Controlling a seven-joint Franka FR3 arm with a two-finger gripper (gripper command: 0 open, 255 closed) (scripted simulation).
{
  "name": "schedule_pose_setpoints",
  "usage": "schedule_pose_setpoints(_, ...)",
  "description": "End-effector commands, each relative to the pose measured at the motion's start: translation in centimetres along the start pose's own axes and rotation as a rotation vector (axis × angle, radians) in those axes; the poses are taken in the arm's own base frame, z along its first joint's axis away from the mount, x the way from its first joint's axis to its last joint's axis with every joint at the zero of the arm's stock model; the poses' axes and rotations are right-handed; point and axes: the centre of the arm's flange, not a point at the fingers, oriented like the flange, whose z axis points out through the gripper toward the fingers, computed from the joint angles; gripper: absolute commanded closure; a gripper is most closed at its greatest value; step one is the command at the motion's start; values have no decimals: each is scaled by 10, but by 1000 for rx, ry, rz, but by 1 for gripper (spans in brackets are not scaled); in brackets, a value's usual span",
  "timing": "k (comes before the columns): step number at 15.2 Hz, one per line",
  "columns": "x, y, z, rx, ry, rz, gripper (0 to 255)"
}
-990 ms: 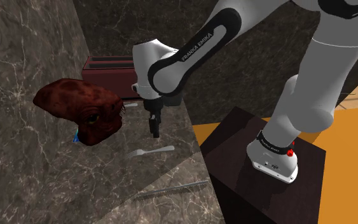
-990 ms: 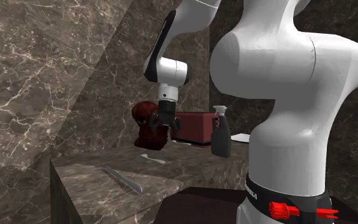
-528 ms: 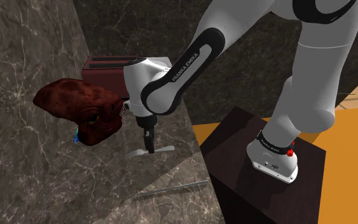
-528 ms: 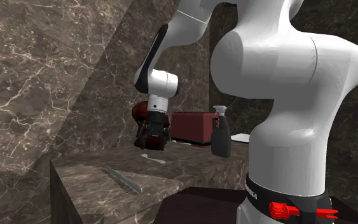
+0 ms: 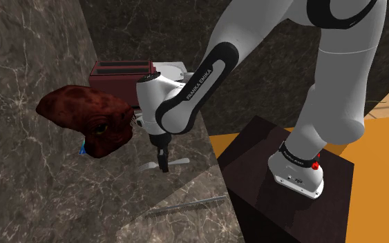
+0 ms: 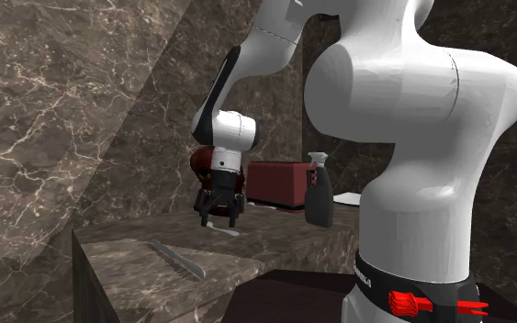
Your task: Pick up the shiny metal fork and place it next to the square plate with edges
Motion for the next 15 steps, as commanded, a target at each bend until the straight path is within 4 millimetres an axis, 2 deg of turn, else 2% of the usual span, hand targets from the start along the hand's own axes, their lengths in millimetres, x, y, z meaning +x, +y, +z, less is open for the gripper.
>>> schedule_pose_setpoints(1,0,0,0,0,0,0,0)
schedule_pose_setpoints(4,0,0,0,0,0,0,0)
schedule_pose_setpoints(5,0,0,0,0,0,0,255)
schedule_pose_setpoints(14,0,0,0,0,0,0,255)
schedule_pose_setpoints(15,-1,-1,-5,0,0,0,255)
